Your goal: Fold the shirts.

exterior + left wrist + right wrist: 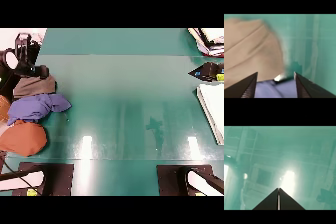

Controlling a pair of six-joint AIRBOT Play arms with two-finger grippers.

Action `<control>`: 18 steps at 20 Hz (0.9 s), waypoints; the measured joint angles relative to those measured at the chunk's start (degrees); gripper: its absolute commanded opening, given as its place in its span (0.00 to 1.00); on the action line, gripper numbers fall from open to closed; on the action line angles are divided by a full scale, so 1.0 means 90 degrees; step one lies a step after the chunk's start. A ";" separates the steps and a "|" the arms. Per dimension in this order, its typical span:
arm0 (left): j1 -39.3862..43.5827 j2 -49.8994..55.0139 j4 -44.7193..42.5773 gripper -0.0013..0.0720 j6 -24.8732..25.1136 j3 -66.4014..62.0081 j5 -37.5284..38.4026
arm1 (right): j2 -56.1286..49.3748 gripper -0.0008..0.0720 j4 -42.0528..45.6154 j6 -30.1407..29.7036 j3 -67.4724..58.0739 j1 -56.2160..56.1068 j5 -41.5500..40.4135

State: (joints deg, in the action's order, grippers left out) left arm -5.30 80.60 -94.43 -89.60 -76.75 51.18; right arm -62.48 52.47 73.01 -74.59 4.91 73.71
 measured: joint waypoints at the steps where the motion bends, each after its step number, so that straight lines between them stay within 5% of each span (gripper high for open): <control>1: -0.0180 0.0197 0.0002 0.77 -0.0034 0.0053 -0.0148 | 0.0000 0.04 -0.0002 0.0000 0.0015 0.0002 0.0000; 5: -0.0532 0.0784 0.0029 0.77 -0.0083 0.0155 -0.0619 | 0.0002 0.04 -0.0005 0.0005 0.0226 0.0002 -0.0002; 6: -0.0571 0.0874 0.0049 0.55 -0.0087 0.0165 -0.0682 | 0.0000 0.04 -0.0002 0.0005 0.0291 0.0000 0.0000; 7: -0.0597 0.0937 0.0046 0.24 -0.0087 0.0170 -0.0707 | 0.0000 0.04 -0.0002 0.0005 0.0355 0.0002 0.0000; 8: -0.0619 0.0986 0.0049 0.05 -0.0090 0.0155 -0.0712 | 0.0000 0.04 -0.0002 0.0002 0.0396 0.0000 -0.0002; 18: -0.0656 0.0010 0.0425 0.05 -0.0022 -0.1715 0.0641 | 0.0000 0.04 -0.0051 0.0002 -0.0301 -0.0007 -0.0029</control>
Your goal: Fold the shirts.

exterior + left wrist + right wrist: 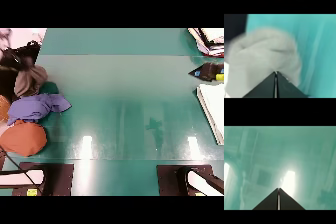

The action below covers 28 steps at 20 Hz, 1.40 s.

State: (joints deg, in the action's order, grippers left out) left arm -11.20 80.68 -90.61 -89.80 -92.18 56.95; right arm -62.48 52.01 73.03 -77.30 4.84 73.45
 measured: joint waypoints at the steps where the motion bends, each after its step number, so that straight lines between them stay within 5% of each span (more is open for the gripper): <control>1: 0.0000 -0.0260 0.0236 0.05 0.0097 -0.0321 0.0223 | 0.0000 0.04 -0.0005 0.0000 -0.0274 -0.0002 0.0000; 6: 0.0493 -0.1523 0.1440 0.04 0.0619 -0.1591 0.1163 | 0.0002 0.04 -0.0007 0.0000 -0.1537 -0.0005 0.0007; 15: 0.4476 -0.1331 0.1870 0.06 0.0845 -0.1219 0.1834 | 0.0002 0.04 0.0002 0.0000 -0.2477 -0.0005 0.0126; 17: 0.5253 -0.0923 0.1897 0.71 0.0986 -0.0872 0.1831 | 0.0002 0.04 0.0005 -0.0002 -0.2511 -0.0005 0.0223; 22: 0.5731 -0.0245 0.1406 0.76 0.1095 -0.0478 0.1950 | 0.0005 0.04 0.0005 -0.0002 -0.2540 -0.0005 0.0476; 28: 0.3990 -0.0651 0.0486 0.76 0.0741 0.0226 0.2822 | 0.0005 0.04 0.0007 -0.0002 -0.2543 -0.0005 0.0612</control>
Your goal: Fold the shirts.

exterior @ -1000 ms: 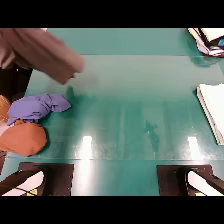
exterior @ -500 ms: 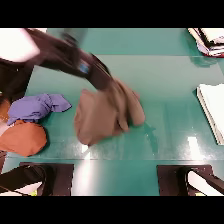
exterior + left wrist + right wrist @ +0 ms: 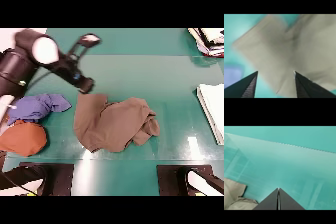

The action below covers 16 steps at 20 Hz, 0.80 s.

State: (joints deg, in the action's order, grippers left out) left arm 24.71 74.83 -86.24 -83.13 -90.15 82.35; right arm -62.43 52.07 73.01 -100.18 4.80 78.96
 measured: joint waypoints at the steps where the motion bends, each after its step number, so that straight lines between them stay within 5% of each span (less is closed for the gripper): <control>1: -0.0372 -0.0185 0.0022 0.76 -0.0027 0.0359 0.0022 | 0.0000 0.04 -0.0002 0.0000 0.0000 0.0000 0.0012; 7: -0.2079 -0.1294 0.0789 0.76 -0.0087 0.3548 -0.0610 | 0.0000 0.04 -0.0005 0.0000 0.0000 0.0000 0.0022; 16: -0.2608 -0.1542 0.2963 0.76 0.0204 0.6040 -0.2353 | 0.0000 0.04 -0.0005 0.0002 0.0000 0.0000 0.0019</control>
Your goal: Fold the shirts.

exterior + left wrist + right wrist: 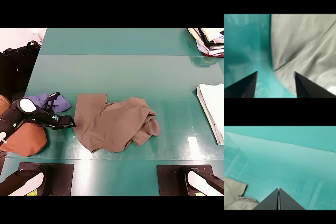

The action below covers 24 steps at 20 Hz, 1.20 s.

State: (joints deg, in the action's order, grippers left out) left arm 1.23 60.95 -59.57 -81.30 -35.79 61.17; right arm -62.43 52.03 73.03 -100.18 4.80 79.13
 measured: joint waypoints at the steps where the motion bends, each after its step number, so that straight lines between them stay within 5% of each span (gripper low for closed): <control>1: -0.0012 0.0012 0.0175 0.76 0.0046 0.0083 -0.0107 | 0.0000 0.04 0.0000 -0.0002 0.0000 0.0000 0.0000; 8: -0.0032 0.0034 0.0763 0.75 0.0245 0.0425 -0.0369 | 0.0000 0.04 0.0000 0.0000 0.0000 0.0000 0.0019; 9: -0.0029 0.0034 0.0852 0.67 0.0313 0.0469 -0.0374 | 0.0000 0.04 0.0002 0.0000 0.0000 0.0000 0.0024; 10: -0.0029 0.0034 0.0894 0.31 0.0362 0.0500 -0.0391 | 0.0000 0.04 0.0002 0.0000 0.0000 0.0000 0.0036; 11: -0.0027 0.0044 0.0911 0.07 0.0406 0.0527 -0.0408 | 0.0000 0.04 0.0000 -0.0002 0.0000 0.0000 0.0044; 20: -0.0046 0.0039 0.0498 0.05 0.0522 -0.1358 -0.0039 | -0.0155 0.04 0.0610 0.0321 0.0427 0.0223 0.1440; 21: -0.0046 0.0036 0.0362 0.05 0.0525 -0.1766 0.0007 | -0.0119 0.07 0.0748 0.0357 0.0767 0.0238 0.1528; 23: -0.0046 0.0036 0.0100 0.05 0.0527 -0.2453 0.0073 | 0.0024 0.62 0.0925 0.0420 0.1688 0.0219 0.1515; 24: -0.0046 0.0036 0.0007 0.05 0.0529 -0.2722 0.0092 | 0.0109 0.67 0.0996 0.0427 0.2280 0.0168 0.1413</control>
State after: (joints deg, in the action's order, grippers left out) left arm 0.82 61.28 -59.51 -76.53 -60.29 62.00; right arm -61.45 60.99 76.88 -79.66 6.31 91.85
